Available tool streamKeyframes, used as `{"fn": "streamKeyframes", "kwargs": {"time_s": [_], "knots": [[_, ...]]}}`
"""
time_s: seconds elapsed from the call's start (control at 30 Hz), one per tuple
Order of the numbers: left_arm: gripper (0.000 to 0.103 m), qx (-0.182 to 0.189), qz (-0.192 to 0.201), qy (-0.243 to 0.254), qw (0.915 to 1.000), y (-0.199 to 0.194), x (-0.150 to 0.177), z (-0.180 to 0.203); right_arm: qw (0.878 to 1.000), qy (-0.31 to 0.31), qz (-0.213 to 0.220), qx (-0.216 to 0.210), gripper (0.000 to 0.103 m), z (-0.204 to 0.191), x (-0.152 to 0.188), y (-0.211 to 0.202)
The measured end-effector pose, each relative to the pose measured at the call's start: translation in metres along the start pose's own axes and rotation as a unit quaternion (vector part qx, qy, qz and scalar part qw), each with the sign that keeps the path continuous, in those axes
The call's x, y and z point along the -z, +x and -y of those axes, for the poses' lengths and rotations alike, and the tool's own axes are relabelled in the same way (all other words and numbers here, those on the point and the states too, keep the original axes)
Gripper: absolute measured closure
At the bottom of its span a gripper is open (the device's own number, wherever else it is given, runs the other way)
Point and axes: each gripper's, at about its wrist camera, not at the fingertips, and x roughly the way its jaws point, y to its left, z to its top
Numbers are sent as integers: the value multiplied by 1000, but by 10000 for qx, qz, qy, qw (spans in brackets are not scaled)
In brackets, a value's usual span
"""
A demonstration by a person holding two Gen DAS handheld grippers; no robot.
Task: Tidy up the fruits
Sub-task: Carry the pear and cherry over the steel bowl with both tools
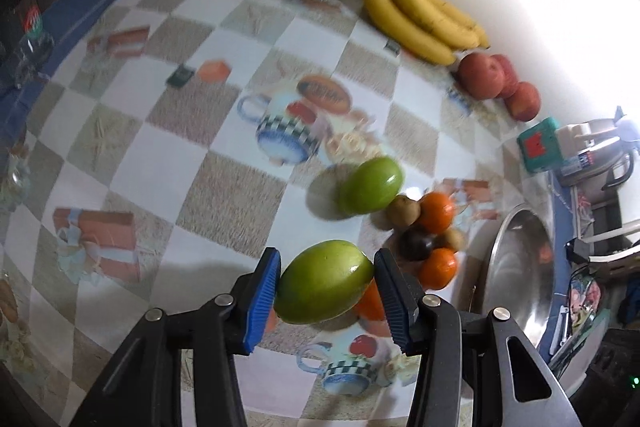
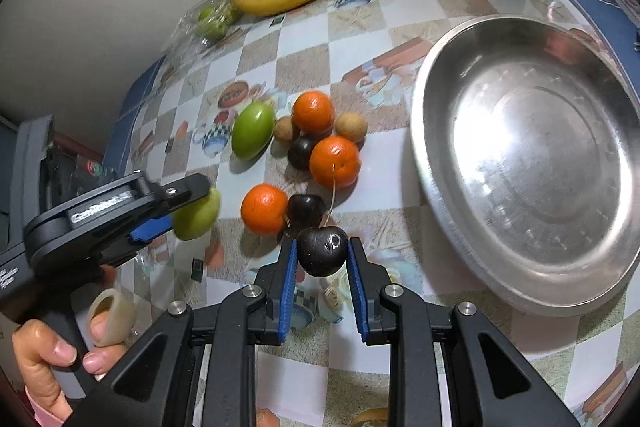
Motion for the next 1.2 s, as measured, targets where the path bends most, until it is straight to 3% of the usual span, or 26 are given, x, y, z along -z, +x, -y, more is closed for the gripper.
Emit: {"fn": "streamKeyframes", "kwargs": {"time_s": [0.27,0.43,0.8,1.0,1.2], "knots": [[52,190,182,526,9983,-13,-2,53,9949,553,582,606,77,40,-14,-35],[52,265,191,946,9950,-12,2,92,9879,1098,696,845,77,77,-17,-47],[52,380,86,2146,9759,5,28,186,9707,1901,918,1150,77,134,-16,-65],[52,504,-117,2418,9689,24,35,217,9603,2190,1083,1347,77,159,-16,-75],[52,446,-271,2549,9656,45,38,229,9611,2129,1037,1421,77,160,-21,-69]]}}
